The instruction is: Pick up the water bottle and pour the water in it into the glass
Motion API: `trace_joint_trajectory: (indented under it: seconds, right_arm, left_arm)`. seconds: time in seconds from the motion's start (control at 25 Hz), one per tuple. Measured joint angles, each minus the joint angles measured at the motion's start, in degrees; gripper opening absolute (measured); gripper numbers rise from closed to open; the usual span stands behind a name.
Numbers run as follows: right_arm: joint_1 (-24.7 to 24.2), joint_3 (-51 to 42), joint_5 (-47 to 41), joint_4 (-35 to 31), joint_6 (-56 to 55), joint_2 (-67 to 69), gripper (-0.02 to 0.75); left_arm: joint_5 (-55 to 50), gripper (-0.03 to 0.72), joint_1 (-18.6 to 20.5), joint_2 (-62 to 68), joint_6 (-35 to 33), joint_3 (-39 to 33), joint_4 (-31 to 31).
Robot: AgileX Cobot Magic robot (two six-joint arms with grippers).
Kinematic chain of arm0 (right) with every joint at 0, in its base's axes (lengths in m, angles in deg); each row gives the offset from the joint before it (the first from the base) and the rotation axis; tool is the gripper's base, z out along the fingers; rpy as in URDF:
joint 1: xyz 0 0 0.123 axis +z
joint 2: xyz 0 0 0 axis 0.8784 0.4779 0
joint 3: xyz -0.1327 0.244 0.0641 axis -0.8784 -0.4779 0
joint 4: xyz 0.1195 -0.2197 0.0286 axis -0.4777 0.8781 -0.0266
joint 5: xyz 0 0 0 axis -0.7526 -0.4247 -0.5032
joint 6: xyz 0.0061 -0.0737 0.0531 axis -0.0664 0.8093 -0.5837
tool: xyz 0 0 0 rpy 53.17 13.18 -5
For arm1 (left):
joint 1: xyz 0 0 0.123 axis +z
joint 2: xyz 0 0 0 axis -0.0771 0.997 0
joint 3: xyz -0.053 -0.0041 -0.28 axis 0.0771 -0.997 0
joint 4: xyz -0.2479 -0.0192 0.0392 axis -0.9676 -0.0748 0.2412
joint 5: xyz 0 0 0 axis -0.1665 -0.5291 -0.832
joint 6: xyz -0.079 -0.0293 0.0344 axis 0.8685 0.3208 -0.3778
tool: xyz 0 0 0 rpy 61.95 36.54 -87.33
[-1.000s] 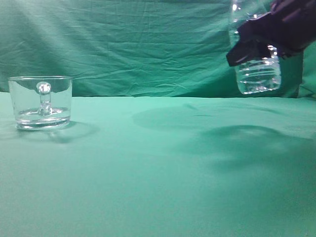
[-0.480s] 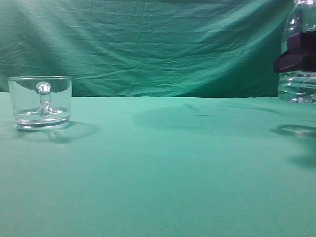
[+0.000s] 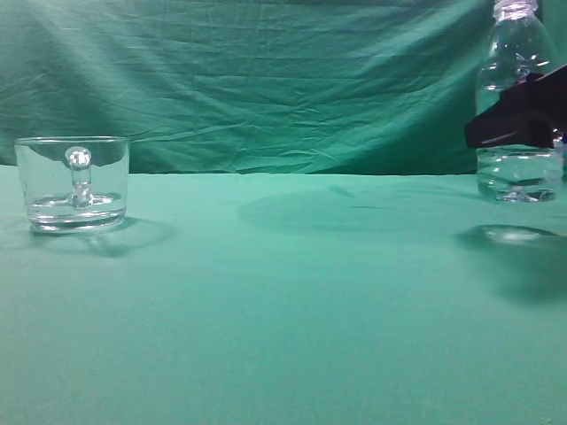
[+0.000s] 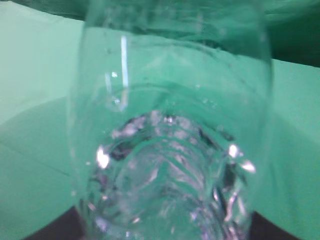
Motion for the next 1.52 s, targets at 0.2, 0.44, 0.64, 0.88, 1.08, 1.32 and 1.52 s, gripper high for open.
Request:
trace_joint_trajectory:
  seconds: [0.2,0.44,0.64,0.88,1.08,1.32,1.52]
  right_arm:
    - [1.8,0.0,0.0,1.5,0.1,0.6,0.3]
    - [4.9,0.0,0.2,1.7,0.4,2.1,0.3]
    - [7.4,0.1,1.3,1.1,1.7,3.8,0.3]
    - [10.0,2.9,2.9,0.1,3.9,6.4,0.3]
    - [11.2,4.9,3.2,0.0,4.2,8.0,0.3]
    - [11.7,5.0,3.8,-0.5,2.5,8.3,0.3]
    - [11.7,5.0,4.2,-0.5,1.8,8.4,0.3]
  left_arm:
    - [0.0,0.0,0.0,0.0,0.0,0.0,0.0]
    - [0.0,0.0,0.0,0.0,0.0,0.0,0.0]
    - [0.0,0.0,0.0,0.0,0.0,0.0,0.0]
    - [0.0,0.0,0.0,0.0,0.0,0.0,0.0]
    - [0.0,0.0,0.0,0.0,0.0,0.0,0.0]
    - [0.0,0.0,0.0,0.0,0.0,0.0,0.0]
    - [0.0,0.0,0.0,0.0,0.0,0.0,0.0]
